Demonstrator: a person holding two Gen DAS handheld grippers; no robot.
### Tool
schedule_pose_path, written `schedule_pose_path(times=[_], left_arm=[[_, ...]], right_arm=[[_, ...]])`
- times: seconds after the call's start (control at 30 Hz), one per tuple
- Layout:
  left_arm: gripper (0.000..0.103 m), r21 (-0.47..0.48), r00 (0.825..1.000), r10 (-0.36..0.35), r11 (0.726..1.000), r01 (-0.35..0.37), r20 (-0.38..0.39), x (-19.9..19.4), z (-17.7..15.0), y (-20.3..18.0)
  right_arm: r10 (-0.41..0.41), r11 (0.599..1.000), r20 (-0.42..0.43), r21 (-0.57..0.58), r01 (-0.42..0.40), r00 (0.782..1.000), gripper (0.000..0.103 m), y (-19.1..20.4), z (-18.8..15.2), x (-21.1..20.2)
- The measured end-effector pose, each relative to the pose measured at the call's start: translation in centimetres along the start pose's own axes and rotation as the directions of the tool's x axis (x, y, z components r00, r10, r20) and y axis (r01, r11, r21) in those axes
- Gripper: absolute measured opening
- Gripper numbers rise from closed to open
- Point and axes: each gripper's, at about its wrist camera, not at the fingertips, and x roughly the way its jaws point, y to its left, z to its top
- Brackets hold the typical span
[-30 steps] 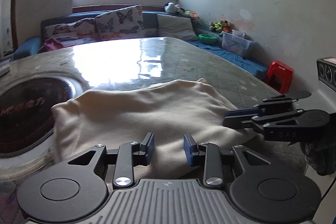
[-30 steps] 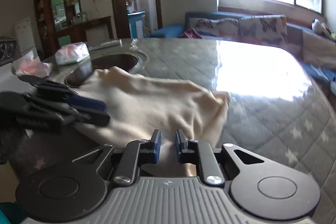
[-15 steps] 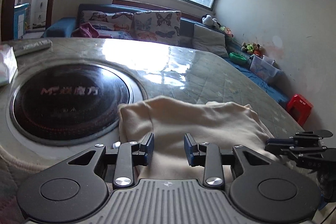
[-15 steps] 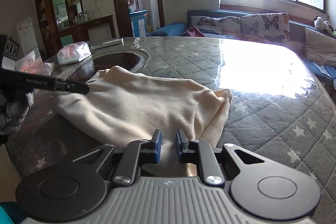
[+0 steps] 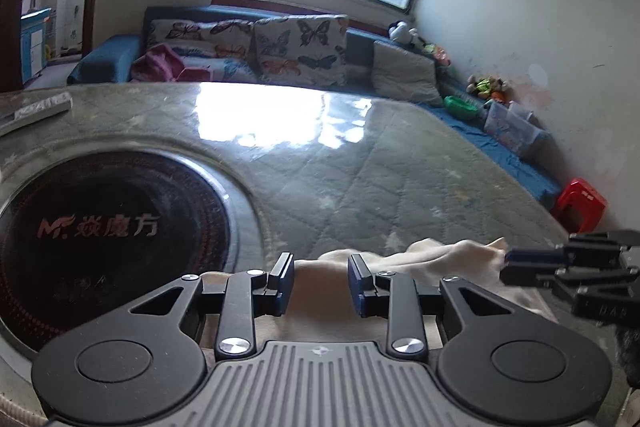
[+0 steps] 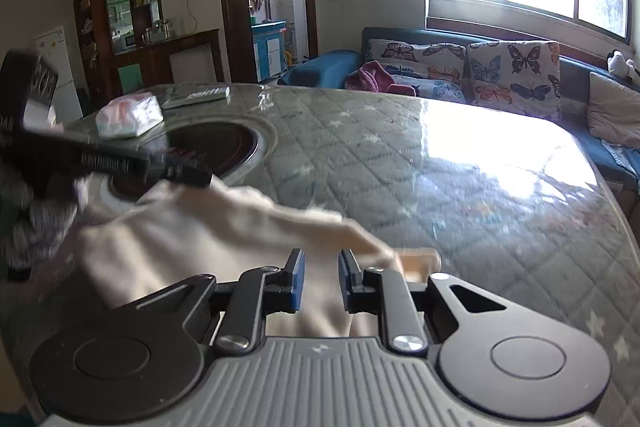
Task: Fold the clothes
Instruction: 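Press the folded shirt flat with both tools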
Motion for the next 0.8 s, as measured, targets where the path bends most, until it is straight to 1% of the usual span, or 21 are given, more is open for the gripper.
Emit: schedule_pose_path(times=[0.07,0.2,0.23,0.37,0.47,0.6,0.67,0.8], left_arm=[[0.032,-0.006,1.000,0.011,1.000,-0.011,-0.013,0.5,-0.2,0.6],[0.033,-0.001,1.000,0.015,1.000,-0.015,-0.009,0.7,-0.4,0.8],[0.033,0.002,1.000,0.017,1.000,-0.017,-0.009,0.7,-0.4,0.7],[0.032,0.006,1.000,0.017,1.000,-0.017,-0.002,0.1,-0.3,0.1],[0.032,0.034,1.000,0.010,0.999,-0.011,0.016,-0.3,-0.1,-0.5],[0.032,0.083,0.999,0.036,0.996,-0.036,0.001,0.6,-0.2,-1.2],[0.034,0.076,0.999,0.039,0.996,-0.038,-0.008,0.9,-0.3,-1.1],[0.034,0.053,0.999,0.039,0.998,-0.039,-0.008,0.7,-0.2,-1.0]], right_arm=[[0.006,1.000,-0.015,0.002,-0.006,1.000,0.018,-0.4,0.6,1.3],[0.000,1.000,-0.057,0.003,0.001,0.998,0.017,-1.0,1.0,3.9],[-0.001,1.000,-0.065,0.008,0.002,0.998,0.016,-1.2,1.0,4.4],[-0.002,1.000,-0.055,0.014,0.003,0.999,0.016,-1.2,1.1,4.2],[0.002,1.000,-0.041,0.005,-0.002,0.999,0.016,-0.8,1.7,4.1],[0.022,1.000,-0.045,-0.001,-0.022,0.999,0.016,-0.3,2.1,4.9],[0.017,1.000,-0.066,-0.010,-0.018,0.998,0.016,-0.1,2.1,5.7],[0.010,1.000,-0.064,-0.013,-0.011,0.998,0.017,0.2,2.2,5.6]])
